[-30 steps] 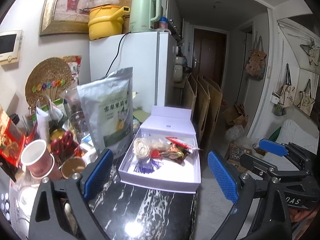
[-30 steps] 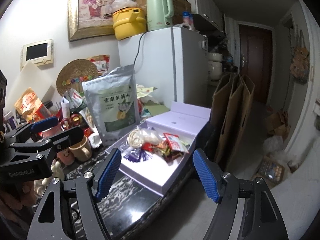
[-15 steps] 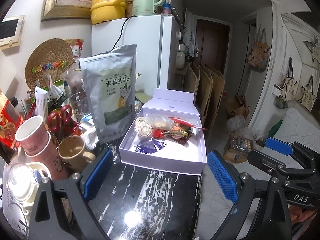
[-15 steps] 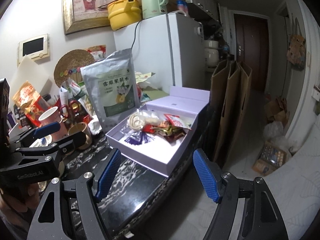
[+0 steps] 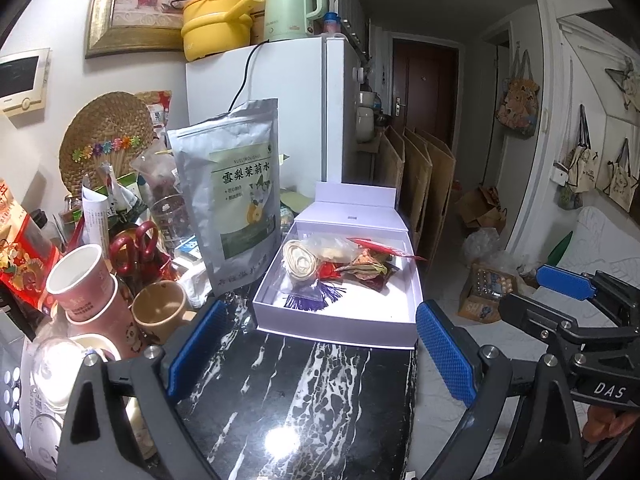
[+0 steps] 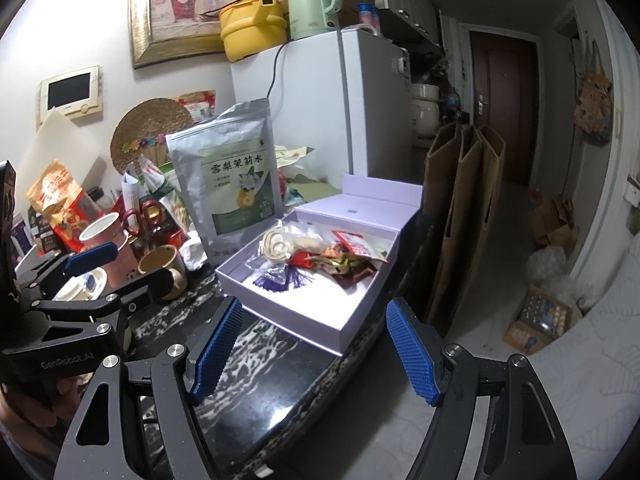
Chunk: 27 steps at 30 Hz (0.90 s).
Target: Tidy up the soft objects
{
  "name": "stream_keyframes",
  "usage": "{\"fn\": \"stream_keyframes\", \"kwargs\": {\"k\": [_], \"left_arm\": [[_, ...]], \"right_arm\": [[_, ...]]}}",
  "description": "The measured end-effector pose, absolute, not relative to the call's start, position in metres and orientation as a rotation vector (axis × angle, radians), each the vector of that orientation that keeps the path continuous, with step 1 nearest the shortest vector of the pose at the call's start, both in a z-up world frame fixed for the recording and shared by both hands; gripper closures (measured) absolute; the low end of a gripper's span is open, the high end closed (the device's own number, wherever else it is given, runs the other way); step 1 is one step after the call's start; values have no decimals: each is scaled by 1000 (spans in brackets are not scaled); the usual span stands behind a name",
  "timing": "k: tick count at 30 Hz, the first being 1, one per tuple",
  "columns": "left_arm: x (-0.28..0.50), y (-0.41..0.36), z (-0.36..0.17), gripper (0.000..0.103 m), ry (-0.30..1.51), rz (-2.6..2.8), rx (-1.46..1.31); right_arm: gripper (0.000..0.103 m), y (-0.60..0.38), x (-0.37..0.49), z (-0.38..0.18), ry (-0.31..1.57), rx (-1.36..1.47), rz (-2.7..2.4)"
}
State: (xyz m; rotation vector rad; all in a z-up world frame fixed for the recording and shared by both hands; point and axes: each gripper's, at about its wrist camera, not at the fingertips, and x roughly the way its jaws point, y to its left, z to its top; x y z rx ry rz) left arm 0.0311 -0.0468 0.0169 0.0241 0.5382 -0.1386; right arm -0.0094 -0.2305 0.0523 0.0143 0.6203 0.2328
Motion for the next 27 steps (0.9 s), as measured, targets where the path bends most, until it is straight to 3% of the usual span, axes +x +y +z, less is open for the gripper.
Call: {"fn": "stream_keyframes", "kwargs": {"k": [27], "left_arm": [[29, -48, 17, 6, 555, -160, 22]], "right_arm": [[28, -228, -10, 53, 624, 2, 223]]}}
